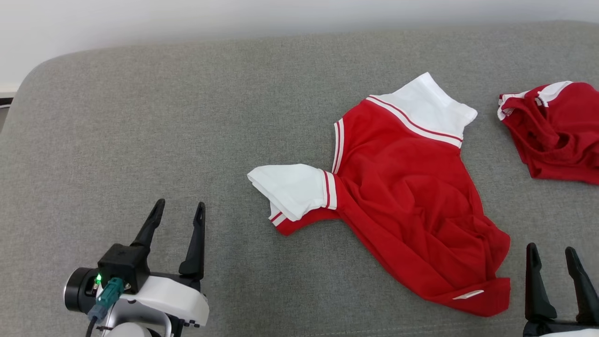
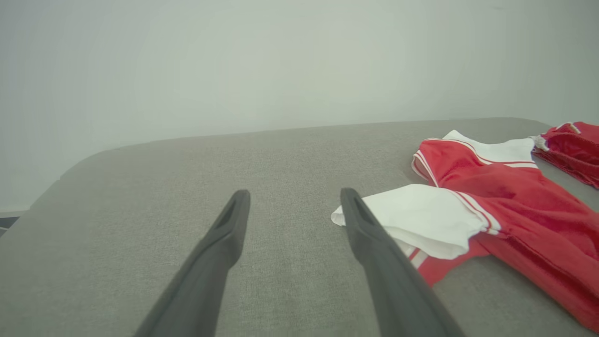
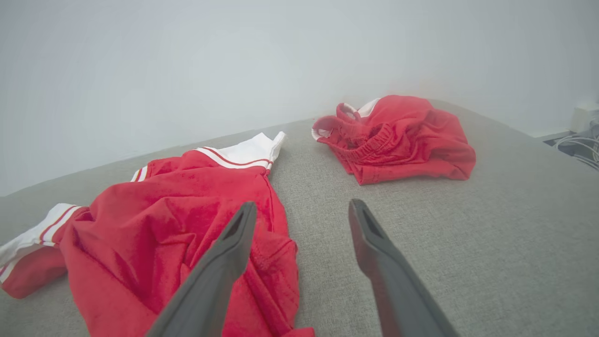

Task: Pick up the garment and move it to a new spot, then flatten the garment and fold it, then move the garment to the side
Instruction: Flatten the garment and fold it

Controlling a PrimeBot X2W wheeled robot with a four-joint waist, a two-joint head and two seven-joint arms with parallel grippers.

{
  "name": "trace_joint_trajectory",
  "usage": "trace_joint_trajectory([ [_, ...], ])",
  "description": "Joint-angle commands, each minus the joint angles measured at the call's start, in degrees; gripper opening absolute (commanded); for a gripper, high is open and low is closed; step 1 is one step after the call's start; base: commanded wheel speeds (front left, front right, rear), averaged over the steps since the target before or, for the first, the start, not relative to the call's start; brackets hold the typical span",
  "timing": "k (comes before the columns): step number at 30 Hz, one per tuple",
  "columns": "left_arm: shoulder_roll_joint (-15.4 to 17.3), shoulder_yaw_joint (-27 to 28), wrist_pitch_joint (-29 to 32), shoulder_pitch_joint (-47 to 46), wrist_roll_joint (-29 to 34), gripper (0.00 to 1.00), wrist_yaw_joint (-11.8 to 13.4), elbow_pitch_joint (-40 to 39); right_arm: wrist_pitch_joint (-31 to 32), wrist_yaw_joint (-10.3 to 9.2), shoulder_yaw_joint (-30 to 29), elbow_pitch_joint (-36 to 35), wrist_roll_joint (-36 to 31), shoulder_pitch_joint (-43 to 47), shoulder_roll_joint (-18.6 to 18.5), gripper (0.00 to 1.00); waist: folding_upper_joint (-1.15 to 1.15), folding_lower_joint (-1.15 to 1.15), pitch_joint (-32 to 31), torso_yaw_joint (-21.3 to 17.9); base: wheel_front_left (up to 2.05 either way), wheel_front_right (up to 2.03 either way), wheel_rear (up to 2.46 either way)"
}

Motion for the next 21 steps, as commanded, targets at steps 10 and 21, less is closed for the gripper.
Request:
trace_joint_trajectory([
  [10, 0.4, -0.6, 1.1, -0.5, 1.3, 1.0, 0.7, -2.1, -0.7, -0.01, 6.1, -5.0, -8.3, -3.1, -0.2, 1.0, 0.0, 0.0, -2.1, 0.8, 0.0, 0.0, 0.0],
  [21, -0.2, -0.6, 1.2, 1.6, 0.4, 1.0, 2.2, -1.9, -0.7, -0.01, 9.1, -4.8, -9.1, -1.2, 0.4, 1.0, 0.0, 0.0, -3.9, 2.0, 0.0, 0.0, 0.0],
])
